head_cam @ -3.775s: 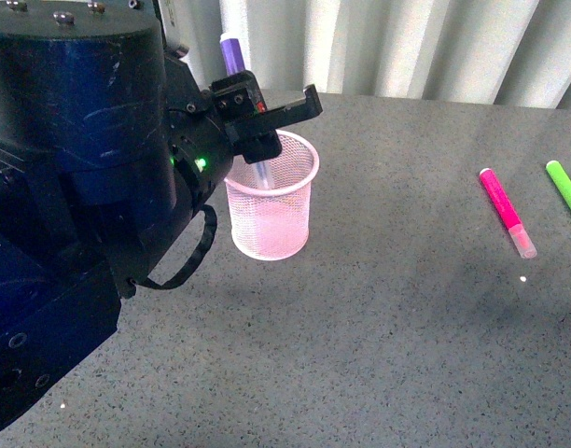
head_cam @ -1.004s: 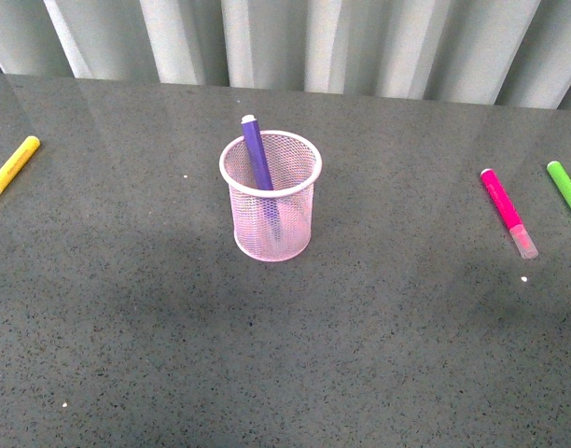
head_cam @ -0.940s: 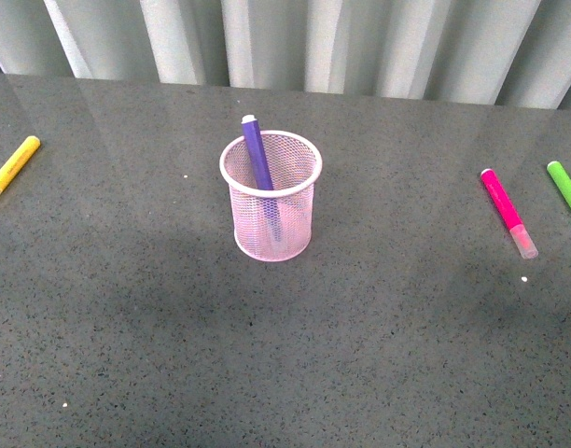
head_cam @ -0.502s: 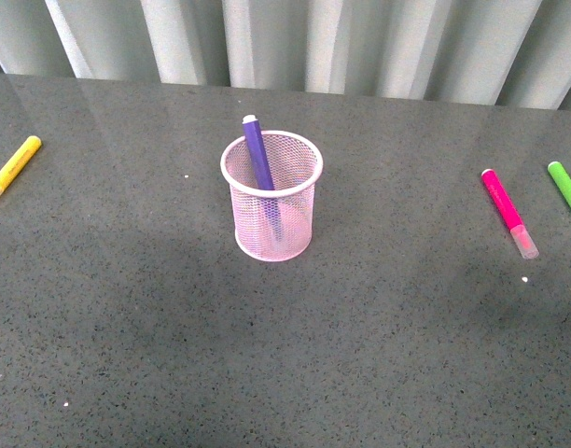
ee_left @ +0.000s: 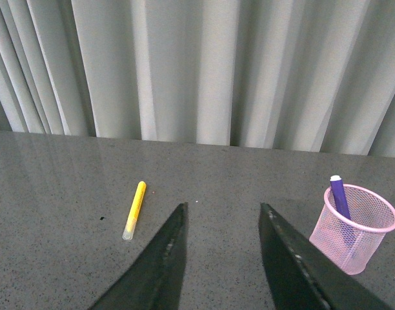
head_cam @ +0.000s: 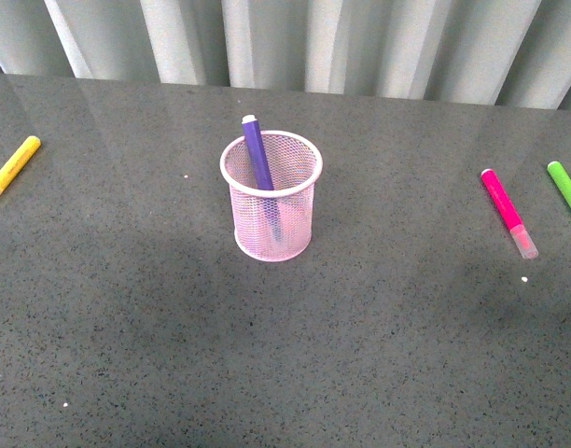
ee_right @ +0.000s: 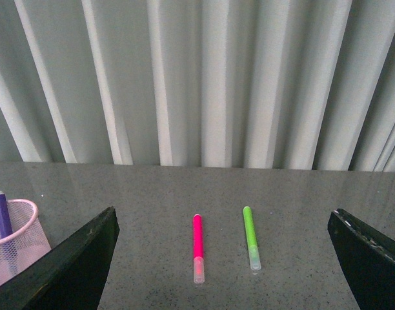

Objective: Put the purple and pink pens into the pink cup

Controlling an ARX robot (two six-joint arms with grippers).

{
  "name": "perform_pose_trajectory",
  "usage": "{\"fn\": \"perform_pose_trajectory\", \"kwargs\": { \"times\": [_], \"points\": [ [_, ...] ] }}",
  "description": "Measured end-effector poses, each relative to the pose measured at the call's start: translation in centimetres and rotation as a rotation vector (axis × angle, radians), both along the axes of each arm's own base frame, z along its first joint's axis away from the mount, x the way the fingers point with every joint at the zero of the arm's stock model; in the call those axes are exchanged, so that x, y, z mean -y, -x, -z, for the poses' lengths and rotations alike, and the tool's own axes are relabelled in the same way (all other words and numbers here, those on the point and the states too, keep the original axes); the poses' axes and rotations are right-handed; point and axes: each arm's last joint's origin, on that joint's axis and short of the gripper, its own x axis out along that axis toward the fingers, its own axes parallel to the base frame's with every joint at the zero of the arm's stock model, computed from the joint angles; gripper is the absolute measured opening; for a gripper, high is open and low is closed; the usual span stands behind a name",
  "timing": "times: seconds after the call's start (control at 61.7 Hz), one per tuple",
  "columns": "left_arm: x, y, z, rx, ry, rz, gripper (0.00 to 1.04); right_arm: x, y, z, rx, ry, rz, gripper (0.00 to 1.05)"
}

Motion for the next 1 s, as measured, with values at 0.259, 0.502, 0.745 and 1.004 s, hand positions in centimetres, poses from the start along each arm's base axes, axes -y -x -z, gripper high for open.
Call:
{"fn": "perform_pose_trajectory", "kwargs": {
  "times": [0.259, 0.502, 0.745, 1.004],
  "points": [
    [0.0, 0.0, 0.0, 0.000, 0.000, 0.000, 0.83, 1.6, -2.6, -0.9, -0.428, 0.040, 0.293, 0.98],
    [0.0, 0.0, 0.0, 0.001, -0.002, 0.000, 0.98, 2.4, -9.1, -3.0, -0.583, 0.040, 0.157, 0.98],
    [0.0, 0.0, 0.0, 0.001, -0.003, 0.000, 0.98, 2.7, -16.5, -2.4, -0.713, -0.078, 0.166, 0.98],
    [0.0, 0.0, 0.0, 0.001, -0.003, 0.000, 0.98, 2.7, -21.3, 0.2, -0.836, -0.133, 0.199, 0.98]
  ]
}}
